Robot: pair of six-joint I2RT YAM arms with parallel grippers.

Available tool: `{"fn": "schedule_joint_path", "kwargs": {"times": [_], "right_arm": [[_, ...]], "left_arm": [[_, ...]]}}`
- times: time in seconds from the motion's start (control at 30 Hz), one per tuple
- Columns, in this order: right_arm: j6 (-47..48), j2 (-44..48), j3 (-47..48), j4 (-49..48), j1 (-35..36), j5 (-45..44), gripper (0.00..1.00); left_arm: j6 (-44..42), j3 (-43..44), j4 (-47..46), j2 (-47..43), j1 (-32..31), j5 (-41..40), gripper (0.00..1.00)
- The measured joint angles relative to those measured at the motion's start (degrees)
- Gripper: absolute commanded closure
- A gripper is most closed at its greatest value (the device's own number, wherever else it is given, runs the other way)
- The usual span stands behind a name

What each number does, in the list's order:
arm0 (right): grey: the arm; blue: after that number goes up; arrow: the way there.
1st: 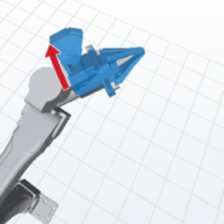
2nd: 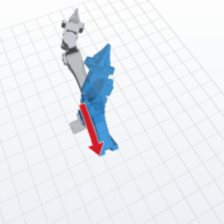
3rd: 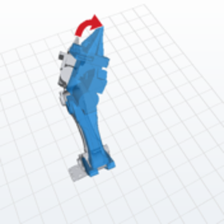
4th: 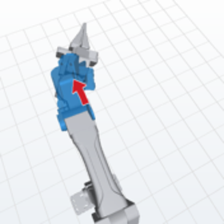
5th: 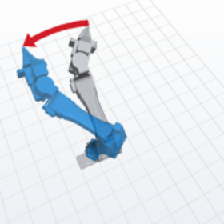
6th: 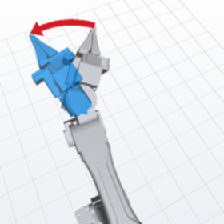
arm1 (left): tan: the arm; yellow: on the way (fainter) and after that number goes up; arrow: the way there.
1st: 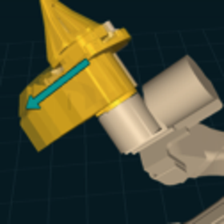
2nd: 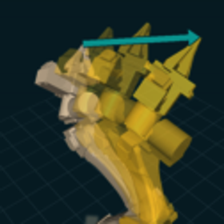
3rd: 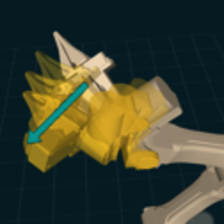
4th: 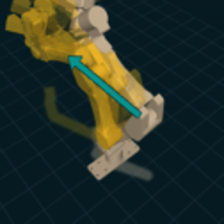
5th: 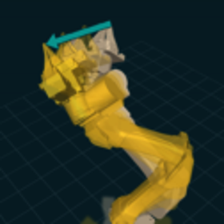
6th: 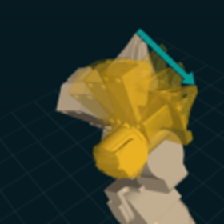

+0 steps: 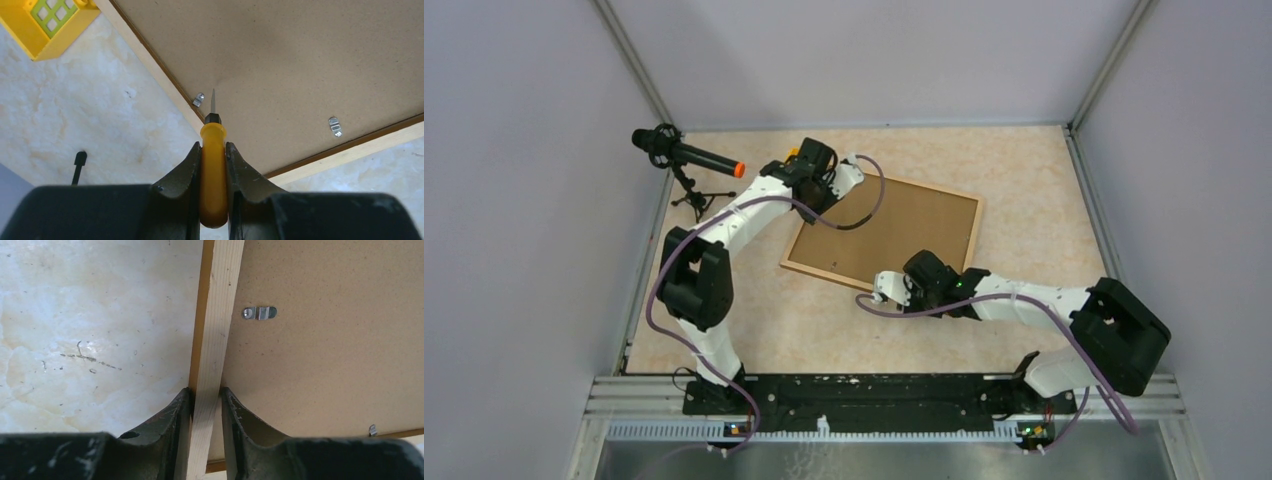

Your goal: Take the photo out of the frame

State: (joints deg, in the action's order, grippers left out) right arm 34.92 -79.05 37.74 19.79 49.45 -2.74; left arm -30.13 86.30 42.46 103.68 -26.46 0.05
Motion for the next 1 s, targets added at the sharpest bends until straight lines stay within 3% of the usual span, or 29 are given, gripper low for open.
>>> {"fn": "schedule_joint_path", "kwargs": {"times": [0.43, 1.0], "right_arm": [[0.00, 0.15, -0.57, -1.14, 0.00, -1.11, 0.83], [-0.02, 0.17, -0.57, -1.11, 0.00, -1.16, 0.97]], "left_arm": [[-2.03, -0.26, -2.95, 0.92, -0.70, -7.69, 1.00], [-3.48, -2.08, -4.63, 2.16, -1.18, -10.29, 1.00]]}}
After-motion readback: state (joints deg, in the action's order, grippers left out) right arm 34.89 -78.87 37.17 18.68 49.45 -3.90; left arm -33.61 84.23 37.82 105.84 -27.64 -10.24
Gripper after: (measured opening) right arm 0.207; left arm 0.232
